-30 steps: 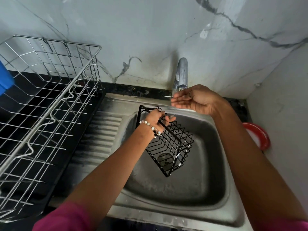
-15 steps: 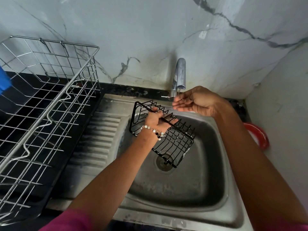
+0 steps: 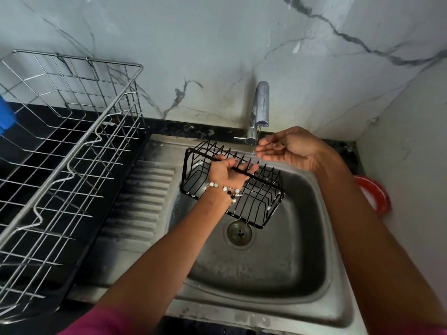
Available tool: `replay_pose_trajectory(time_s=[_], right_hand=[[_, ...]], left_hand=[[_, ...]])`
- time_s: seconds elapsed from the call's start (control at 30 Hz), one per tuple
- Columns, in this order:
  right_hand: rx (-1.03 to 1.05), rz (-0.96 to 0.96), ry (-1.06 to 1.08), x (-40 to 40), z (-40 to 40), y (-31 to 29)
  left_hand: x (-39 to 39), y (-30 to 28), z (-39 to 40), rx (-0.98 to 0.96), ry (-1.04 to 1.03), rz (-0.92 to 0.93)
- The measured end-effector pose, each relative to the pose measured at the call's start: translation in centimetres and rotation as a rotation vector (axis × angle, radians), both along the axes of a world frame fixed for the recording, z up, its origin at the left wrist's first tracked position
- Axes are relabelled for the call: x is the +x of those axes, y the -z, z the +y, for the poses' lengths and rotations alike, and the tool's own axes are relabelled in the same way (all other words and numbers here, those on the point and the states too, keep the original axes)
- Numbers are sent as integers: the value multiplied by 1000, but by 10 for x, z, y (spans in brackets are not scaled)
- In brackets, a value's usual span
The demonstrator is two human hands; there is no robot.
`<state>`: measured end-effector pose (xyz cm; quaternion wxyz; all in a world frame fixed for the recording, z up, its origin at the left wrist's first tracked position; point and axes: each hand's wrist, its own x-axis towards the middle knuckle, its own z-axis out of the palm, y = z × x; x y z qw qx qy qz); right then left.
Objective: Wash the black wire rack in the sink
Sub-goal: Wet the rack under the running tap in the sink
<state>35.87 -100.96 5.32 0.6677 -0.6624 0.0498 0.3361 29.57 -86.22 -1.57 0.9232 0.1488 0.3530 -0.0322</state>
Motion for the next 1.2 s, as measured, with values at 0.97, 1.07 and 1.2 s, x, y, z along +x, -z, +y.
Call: replay_pose_trajectory(time_s=[0.97, 1.07, 1.2], right_hand=[[4, -73, -73, -3, 14, -14], [32, -61, -62, -3, 16, -15], [38, -45, -81, -5, 13, -16]], left_hand=[[3, -15, 17, 131, -116, -209], [3, -12, 20, 118, -77, -196], [-3, -14, 20, 99, -48, -242]])
